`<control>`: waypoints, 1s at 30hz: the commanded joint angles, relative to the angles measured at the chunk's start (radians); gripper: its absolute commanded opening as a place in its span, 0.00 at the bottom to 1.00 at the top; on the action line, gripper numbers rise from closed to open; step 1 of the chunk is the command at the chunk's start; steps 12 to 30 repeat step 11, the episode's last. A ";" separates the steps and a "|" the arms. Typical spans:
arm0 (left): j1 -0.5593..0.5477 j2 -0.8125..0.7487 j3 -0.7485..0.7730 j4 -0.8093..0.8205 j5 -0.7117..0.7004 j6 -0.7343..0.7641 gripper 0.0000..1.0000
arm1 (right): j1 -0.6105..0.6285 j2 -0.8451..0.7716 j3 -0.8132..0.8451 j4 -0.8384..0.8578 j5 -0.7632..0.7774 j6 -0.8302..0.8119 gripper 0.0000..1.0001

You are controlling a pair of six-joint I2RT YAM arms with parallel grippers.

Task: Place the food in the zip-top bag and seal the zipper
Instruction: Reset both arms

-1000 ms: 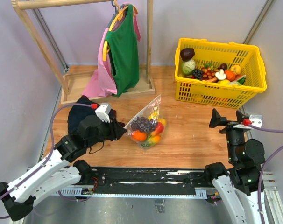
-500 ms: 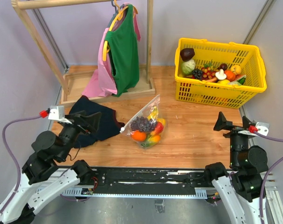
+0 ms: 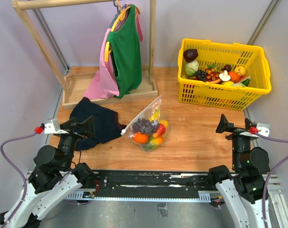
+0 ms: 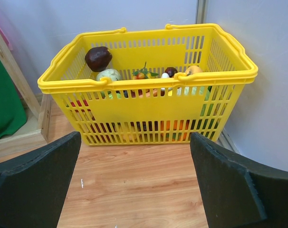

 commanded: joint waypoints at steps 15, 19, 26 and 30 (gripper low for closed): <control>0.003 -0.015 0.008 0.024 -0.073 -0.012 0.99 | 0.016 0.021 0.021 0.013 -0.029 -0.006 0.98; 0.003 -0.015 0.008 0.024 -0.073 -0.012 0.99 | 0.016 0.021 0.021 0.013 -0.029 -0.006 0.98; 0.003 -0.015 0.008 0.024 -0.073 -0.012 0.99 | 0.016 0.021 0.021 0.013 -0.029 -0.006 0.98; 0.003 -0.015 0.008 0.024 -0.073 -0.012 0.99 | 0.016 0.021 0.021 0.013 -0.029 -0.006 0.98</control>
